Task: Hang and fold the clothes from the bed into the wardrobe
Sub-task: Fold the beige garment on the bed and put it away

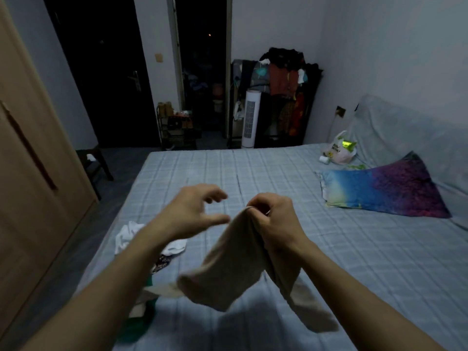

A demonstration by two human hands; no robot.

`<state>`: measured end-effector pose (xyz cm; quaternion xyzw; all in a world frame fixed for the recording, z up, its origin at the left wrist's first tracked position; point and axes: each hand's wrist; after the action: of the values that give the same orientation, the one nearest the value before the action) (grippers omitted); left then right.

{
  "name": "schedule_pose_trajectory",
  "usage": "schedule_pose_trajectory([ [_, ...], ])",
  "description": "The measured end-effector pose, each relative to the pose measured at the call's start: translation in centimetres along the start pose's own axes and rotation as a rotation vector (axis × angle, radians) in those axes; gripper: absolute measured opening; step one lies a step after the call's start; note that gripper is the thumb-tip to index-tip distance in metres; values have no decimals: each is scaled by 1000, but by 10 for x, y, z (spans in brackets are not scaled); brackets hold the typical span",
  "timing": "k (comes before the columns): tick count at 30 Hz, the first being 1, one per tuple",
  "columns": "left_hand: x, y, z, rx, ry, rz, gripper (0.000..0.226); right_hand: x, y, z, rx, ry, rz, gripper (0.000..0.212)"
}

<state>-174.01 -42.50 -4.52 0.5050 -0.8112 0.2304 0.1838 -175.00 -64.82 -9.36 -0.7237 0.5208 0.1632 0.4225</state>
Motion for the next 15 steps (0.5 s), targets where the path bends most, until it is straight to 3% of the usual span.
schedule_pose_trajectory([
  [3,14,-10,37,-40,6,57,46,-9,-1,6,7,-33,-7,11],
  [8,15,-17,68,37,212,54,18,-9,4,-3,66,-98,9,7],
  [12,14,-20,71,64,238,99,20,4,16,-10,91,-210,-32,13],
  [15,11,-24,65,102,256,88,21,24,30,-10,145,-238,8,6],
])
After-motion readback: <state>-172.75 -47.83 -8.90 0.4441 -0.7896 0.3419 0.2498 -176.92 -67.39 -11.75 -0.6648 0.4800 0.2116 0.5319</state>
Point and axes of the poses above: each hand's wrist, its own y-axis away from the middle knuckle, its own z-axis out of the palm, x = y × z, and after that the axes turned 3 degrees about -z, right-handed
